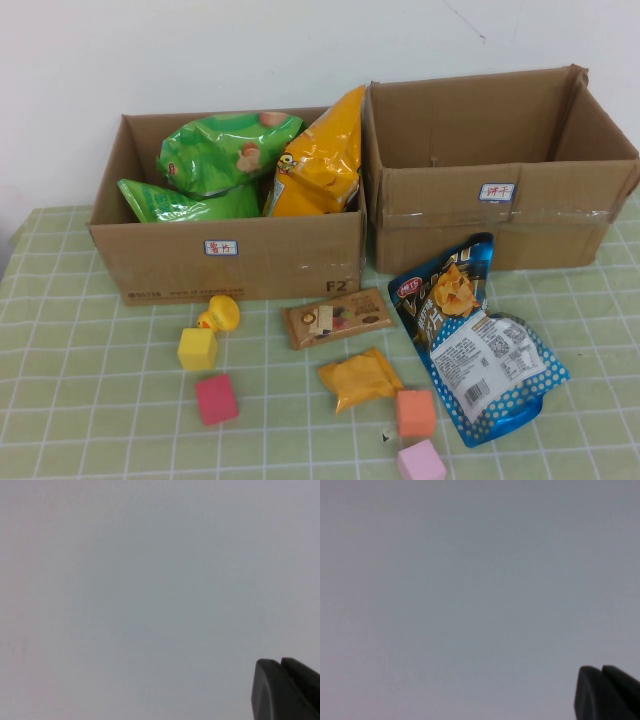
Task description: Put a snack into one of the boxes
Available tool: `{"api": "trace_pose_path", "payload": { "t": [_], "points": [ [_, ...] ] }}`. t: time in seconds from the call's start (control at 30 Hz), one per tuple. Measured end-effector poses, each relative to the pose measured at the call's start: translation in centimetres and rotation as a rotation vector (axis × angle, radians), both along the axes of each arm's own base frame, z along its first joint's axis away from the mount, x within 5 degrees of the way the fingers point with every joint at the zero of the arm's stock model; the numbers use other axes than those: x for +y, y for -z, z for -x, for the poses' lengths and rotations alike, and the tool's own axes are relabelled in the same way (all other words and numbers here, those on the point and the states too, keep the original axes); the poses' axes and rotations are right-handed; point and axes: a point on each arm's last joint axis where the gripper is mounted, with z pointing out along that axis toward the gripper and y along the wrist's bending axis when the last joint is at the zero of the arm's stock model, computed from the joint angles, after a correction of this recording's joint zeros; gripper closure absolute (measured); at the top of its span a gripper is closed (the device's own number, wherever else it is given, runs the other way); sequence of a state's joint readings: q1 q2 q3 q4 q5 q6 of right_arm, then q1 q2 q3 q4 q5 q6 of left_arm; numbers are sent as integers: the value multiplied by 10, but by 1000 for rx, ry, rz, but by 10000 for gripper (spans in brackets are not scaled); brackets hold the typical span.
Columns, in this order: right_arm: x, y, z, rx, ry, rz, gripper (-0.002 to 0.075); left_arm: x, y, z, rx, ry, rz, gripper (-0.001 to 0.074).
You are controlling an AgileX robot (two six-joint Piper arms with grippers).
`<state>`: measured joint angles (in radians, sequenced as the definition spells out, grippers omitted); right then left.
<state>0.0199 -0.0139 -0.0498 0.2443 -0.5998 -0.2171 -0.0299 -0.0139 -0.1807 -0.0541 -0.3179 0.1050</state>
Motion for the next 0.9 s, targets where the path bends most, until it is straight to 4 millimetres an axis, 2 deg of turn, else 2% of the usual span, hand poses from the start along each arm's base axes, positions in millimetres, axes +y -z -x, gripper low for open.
{"api": "trace_pose_path", "payload": {
  "t": [0.13, 0.23, 0.33, 0.37, 0.47, 0.63, 0.73, 0.9],
  "points": [
    [4, -37, 10, 70, 44, 146, 728, -1, -34, 4, 163, -23, -75, 737],
    [9, -60, 8, 176, 50, 251, 728, -2, -45, -8, 324, -33, -126, 737],
    [14, -75, -5, 355, 4, 325, 728, -2, -44, -25, 460, -34, -154, 737],
    [17, -77, -19, 510, -48, 357, 728, -2, -38, -39, 557, -27, -161, 737],
    [22, -74, -49, 754, -134, 380, 728, -3, -29, -55, 662, -13, -156, 737],
    [29, -54, -116, 1098, -282, 334, 728, -5, -19, -68, 774, 16, -111, 737],
    [34, -34, -164, 1249, -351, 342, 728, -6, -12, -73, 832, 30, -86, 737],
    [50, 12, -236, 1423, -488, 386, 706, -6, 16, -82, 946, 35, -80, 737]
  ]
}}
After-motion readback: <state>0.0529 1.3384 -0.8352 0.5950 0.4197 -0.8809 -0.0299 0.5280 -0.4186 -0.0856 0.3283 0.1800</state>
